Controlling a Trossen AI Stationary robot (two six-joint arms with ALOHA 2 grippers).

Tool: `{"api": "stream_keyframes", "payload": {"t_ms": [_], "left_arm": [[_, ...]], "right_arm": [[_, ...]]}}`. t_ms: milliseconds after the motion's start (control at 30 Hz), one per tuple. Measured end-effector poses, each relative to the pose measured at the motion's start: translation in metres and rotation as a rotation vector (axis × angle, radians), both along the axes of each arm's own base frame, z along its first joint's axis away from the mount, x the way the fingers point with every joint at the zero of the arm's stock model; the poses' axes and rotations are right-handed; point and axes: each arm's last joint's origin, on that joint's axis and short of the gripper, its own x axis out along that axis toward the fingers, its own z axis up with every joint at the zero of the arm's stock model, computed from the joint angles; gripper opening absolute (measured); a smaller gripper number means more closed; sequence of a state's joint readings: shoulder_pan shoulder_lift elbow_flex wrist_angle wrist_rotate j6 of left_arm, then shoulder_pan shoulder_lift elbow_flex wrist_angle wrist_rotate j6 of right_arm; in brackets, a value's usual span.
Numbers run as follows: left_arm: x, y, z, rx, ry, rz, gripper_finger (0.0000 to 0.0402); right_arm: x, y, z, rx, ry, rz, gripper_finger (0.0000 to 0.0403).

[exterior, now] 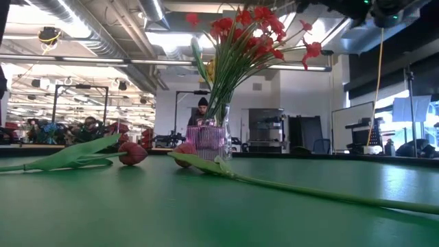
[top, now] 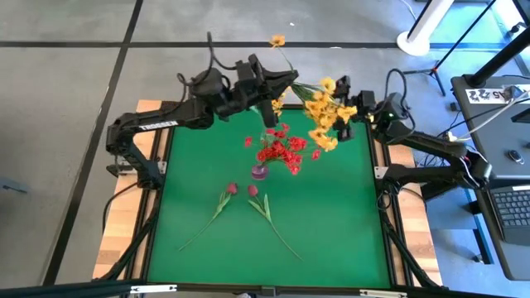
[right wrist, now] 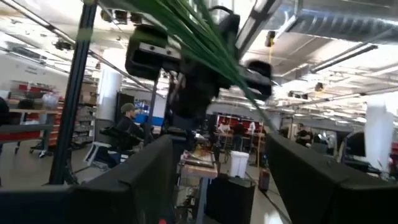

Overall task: Sort flowers into vase by color
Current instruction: Put the yellow flowers into the transparent vase

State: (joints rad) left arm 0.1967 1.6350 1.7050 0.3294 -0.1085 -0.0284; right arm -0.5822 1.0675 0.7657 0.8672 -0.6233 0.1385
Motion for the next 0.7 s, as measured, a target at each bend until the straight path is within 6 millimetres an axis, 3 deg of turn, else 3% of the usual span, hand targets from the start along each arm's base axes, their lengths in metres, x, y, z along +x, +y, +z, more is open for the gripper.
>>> {"api": "stream_keyframes", "payload": {"t_ms": [433,700], "left_arm": [[0.017,0.002,-0.015,-0.053,0.012,-0.075,0.0],[0.026,0.002,-0.027,-0.067,0.07,-0.079,0.0]], "right_arm": [[0.057,-0.001,0.013,-0.031,-0.025,-0.061,0.0256],[0.066,0.004,0.017,-0.025,-0.034,-0.044,0.0251]]}}
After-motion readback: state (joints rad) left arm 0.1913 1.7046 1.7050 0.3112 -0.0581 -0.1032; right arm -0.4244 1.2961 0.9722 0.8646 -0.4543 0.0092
